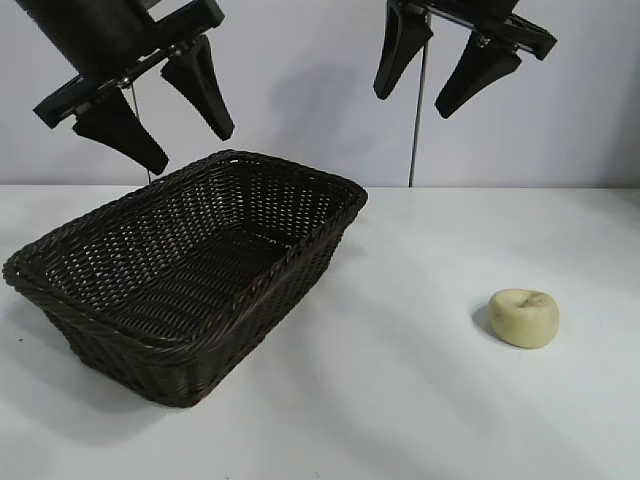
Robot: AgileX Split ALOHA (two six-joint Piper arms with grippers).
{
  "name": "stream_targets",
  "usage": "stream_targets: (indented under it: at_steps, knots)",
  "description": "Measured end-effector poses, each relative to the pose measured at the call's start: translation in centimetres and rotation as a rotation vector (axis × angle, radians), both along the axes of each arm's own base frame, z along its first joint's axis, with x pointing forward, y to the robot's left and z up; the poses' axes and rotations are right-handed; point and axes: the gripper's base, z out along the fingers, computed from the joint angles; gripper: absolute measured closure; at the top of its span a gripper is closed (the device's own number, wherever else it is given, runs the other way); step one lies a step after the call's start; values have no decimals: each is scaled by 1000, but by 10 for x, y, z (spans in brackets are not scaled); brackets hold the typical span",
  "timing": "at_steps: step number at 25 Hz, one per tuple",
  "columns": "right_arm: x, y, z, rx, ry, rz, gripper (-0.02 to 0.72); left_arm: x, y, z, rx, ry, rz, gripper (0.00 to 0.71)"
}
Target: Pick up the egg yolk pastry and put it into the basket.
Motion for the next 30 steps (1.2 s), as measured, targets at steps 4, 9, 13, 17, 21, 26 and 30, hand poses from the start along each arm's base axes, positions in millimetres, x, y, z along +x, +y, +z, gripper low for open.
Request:
stream_targets:
  at_steps: [4, 9, 13, 17, 21, 26, 30]
  knots:
    - [0, 0, 0, 0, 0, 0, 220, -6, 2, 7, -7, 28, 40, 205]
    - [0, 0, 0, 0, 0, 0, 220, -26, 12, 16, 34, 43, 94, 205]
    - [0, 0, 0, 0, 0, 0, 220, -52, 21, 14, 55, 65, 134, 205]
    - [0, 0, 0, 0, 0, 0, 220, -78, 32, 15, 56, 53, 219, 205]
    - [0, 0, 0, 0, 1, 0, 220, -99, 43, 4, 81, 78, 346, 205]
    - [0, 0, 0, -1, 2, 1, 220, -110, 50, -22, 87, 140, 519, 205]
    - [0, 0, 0, -1, 2, 1, 220, -115, 54, -40, 66, 179, 664, 205]
